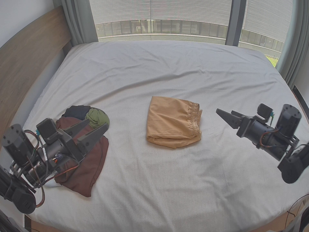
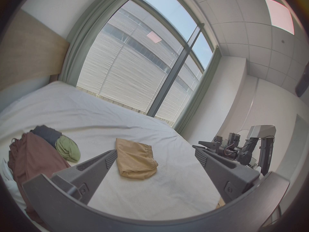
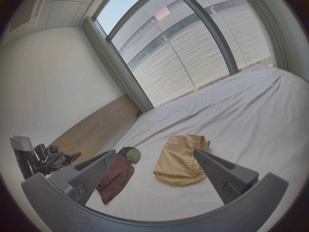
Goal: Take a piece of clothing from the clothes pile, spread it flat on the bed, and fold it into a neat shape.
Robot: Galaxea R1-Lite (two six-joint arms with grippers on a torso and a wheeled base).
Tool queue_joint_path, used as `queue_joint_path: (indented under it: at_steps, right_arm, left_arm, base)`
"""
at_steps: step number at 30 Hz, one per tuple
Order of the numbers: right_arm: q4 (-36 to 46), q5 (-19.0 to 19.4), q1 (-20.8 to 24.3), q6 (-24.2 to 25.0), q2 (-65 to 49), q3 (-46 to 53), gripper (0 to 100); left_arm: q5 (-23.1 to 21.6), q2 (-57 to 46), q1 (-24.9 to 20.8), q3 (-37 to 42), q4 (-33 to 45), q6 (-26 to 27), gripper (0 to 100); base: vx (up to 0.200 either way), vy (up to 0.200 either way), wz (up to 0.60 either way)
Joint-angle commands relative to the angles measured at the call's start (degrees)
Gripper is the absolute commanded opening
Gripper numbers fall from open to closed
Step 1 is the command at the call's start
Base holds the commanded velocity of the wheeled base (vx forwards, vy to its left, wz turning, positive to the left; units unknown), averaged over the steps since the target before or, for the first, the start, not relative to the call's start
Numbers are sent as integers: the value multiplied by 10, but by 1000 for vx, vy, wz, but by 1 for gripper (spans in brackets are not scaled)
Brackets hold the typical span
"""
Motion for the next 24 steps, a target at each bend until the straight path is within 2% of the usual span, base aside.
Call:
queue_joint_path:
  at_steps: [1,5,9,13,16,21,24]
  right_arm:
    - [-4,2,-6,-42,-204,127,100]
    - [-4,2,-39,-43,-277,181,100]
    - [-4,2,-87,-44,-343,240,100]
    - [4,3,-106,-45,-399,270,100]
    - [92,2,-120,-46,-505,270,100]
    - [237,2,-122,-52,-651,265,100]
    - [342,1,-123,-52,-747,252,100]
  left_arm:
    - [-1,-135,10,75,14,49,100]
    - [0,-168,27,97,15,73,100]
    - [0,-197,70,119,15,82,100]
    - [-1,-215,98,131,22,90,100]
    - [-6,-248,133,131,61,95,100]
    - [-40,-334,133,131,171,120,100]
    - [-85,-413,129,132,272,122,100]
  base:
    - [0,0,0]
    - [0,0,0]
    - [0,0,0]
    - [0,0,0]
    - [0,0,0]
    - [0,0,0]
    - [0,0,0]
